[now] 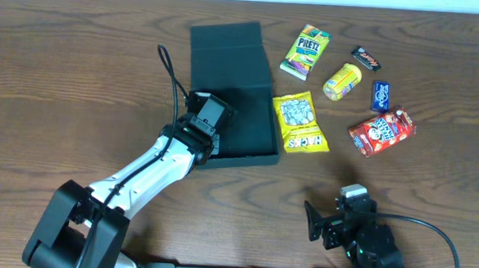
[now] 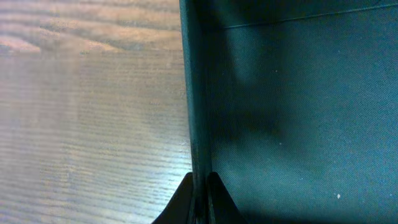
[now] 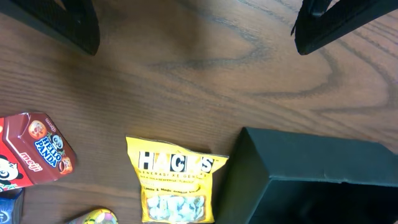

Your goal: Pack container

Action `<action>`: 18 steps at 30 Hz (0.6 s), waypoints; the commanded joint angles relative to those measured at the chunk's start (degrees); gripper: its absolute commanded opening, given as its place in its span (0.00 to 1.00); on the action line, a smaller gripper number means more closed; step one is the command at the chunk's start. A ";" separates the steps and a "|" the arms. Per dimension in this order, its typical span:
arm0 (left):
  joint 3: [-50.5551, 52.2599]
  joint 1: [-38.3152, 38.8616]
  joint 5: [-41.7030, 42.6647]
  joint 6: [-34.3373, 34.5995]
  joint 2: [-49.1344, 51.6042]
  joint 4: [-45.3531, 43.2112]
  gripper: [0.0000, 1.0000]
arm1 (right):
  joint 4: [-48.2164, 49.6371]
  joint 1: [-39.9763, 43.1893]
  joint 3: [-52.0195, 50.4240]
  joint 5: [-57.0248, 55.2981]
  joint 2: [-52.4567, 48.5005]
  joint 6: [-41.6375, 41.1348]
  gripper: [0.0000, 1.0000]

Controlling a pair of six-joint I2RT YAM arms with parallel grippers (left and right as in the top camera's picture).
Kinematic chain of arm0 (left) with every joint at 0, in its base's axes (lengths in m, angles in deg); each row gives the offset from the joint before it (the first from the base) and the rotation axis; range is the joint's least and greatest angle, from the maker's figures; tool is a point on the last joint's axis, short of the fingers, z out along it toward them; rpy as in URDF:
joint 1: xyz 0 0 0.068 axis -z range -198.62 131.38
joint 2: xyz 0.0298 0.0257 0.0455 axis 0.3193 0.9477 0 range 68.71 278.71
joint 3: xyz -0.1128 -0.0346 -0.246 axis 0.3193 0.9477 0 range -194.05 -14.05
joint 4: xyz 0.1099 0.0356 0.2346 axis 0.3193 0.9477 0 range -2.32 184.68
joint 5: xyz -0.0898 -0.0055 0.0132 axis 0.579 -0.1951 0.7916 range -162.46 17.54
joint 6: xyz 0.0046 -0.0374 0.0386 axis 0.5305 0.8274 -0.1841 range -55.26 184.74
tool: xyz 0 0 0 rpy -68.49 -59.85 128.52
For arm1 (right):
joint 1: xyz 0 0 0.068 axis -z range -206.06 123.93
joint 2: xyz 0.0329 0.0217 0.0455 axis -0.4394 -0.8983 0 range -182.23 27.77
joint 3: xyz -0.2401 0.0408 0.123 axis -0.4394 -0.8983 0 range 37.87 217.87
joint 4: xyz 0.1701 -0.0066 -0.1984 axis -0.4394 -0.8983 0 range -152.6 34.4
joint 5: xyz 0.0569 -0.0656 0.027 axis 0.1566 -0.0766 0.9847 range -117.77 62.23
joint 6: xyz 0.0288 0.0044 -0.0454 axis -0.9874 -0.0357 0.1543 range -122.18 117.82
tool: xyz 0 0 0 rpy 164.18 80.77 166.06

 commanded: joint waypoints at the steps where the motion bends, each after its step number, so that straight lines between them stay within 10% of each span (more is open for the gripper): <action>1: -0.87 -0.11 -3.02 -6.49 0.44 -0.83 0.06 | 0.09 -0.46 -0.35 -0.83 0.33 1.01 0.99; 18: -0.87 -0.11 -3.78 -14.03 0.44 -7.04 0.06 | 0.09 -0.46 -0.35 -0.83 0.33 1.01 0.99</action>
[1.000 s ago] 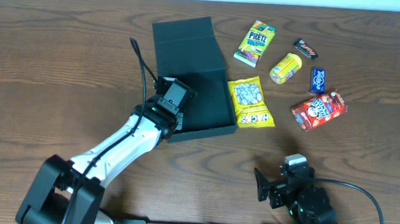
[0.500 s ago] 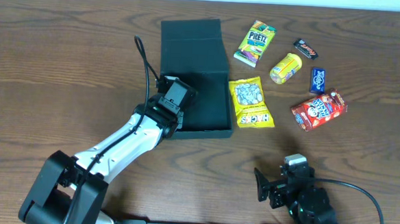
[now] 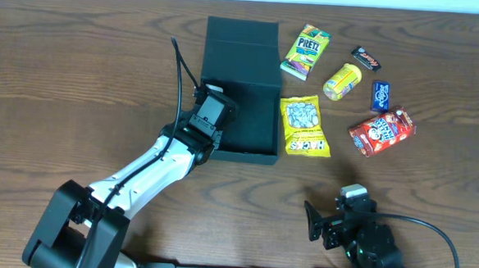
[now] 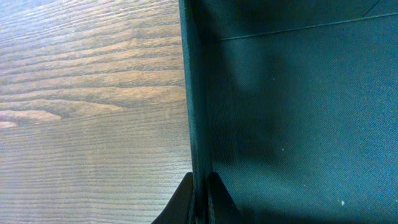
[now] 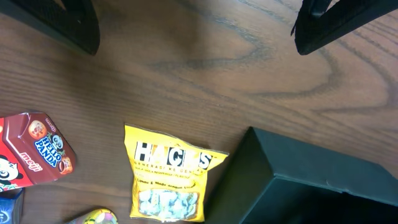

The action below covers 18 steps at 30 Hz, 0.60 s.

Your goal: Pack container

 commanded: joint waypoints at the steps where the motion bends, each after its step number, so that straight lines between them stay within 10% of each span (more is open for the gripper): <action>1: -0.87 -0.11 -1.42 -2.05 0.44 -0.35 0.06 | 0.09 -0.46 -0.35 -0.85 0.33 1.01 0.99; 5: -0.87 -0.11 -1.40 -1.60 0.44 -0.33 0.07 | 0.09 -0.46 -0.35 -0.85 0.33 1.01 0.99; 6: -0.87 -0.11 -1.40 -0.96 0.44 -0.33 0.21 | 0.09 -0.46 -0.35 -0.85 0.33 1.01 0.99; 8: -0.87 -0.11 -1.42 -0.76 0.44 -0.35 0.95 | 0.09 -0.46 -0.35 -0.85 0.33 1.01 0.99; 18: -3.52 -0.09 -1.46 -0.76 -6.54 0.44 0.95 | 0.09 -0.46 -0.35 -0.85 0.33 1.01 0.99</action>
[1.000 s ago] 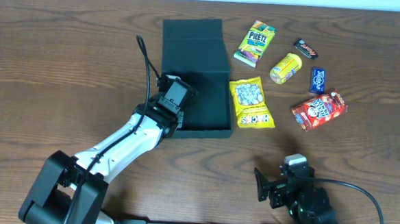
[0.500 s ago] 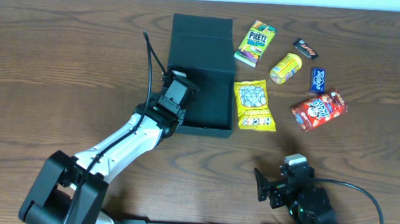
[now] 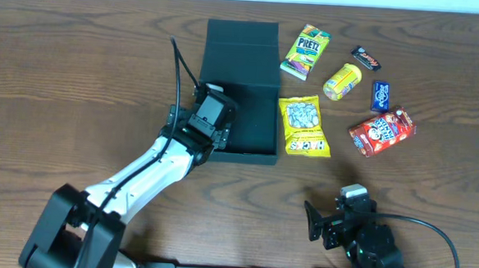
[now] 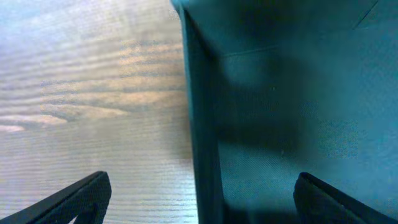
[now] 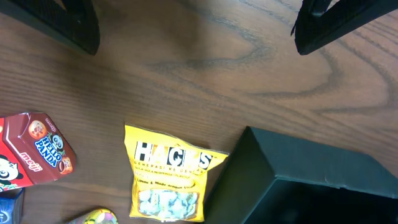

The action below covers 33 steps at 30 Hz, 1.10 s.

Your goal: Pack container

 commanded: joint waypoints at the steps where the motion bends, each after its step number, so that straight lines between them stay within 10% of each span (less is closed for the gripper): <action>1: -3.34 -0.09 -1.29 -0.35 -5.88 0.31 0.95 | 0.09 -0.46 -0.35 -0.83 0.33 1.01 0.99; 20: -3.45 -0.09 -1.03 -0.37 -44.94 34.88 0.95 | 0.09 -0.46 -0.35 -0.83 0.33 1.01 0.99; 33: -3.43 -0.09 1.95 -0.37 -48.63 40.52 0.95 | 0.07 -0.46 -0.35 -0.90 0.33 1.03 0.99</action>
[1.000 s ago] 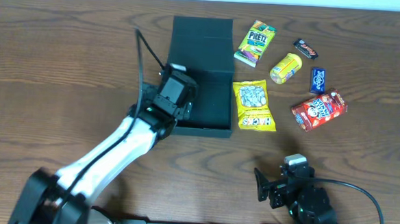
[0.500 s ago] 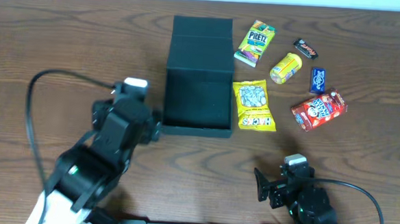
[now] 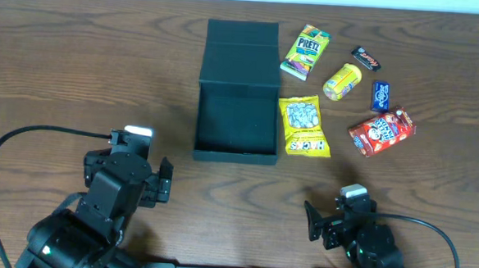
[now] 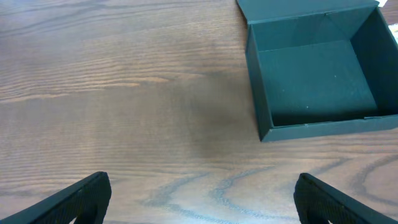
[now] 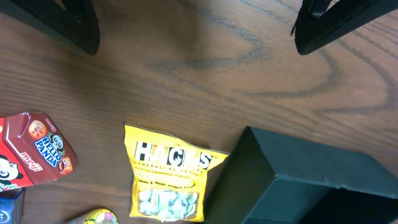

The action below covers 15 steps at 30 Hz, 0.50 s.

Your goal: Pack container

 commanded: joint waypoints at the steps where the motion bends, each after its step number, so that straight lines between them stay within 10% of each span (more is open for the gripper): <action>1: -0.87 -0.13 0.61 -0.39 -0.02 0.20 0.95 | 0.09 -0.46 -0.35 -0.85 0.33 1.03 0.99; 9: -0.87 -0.13 0.61 -0.37 -0.02 0.20 0.95 | 1.55 -0.46 -0.37 -0.81 0.33 0.59 0.99; 15: -0.87 -0.13 0.61 -0.39 -0.02 0.20 0.95 | 10.34 -0.46 -0.37 0.74 0.33 -16.76 0.99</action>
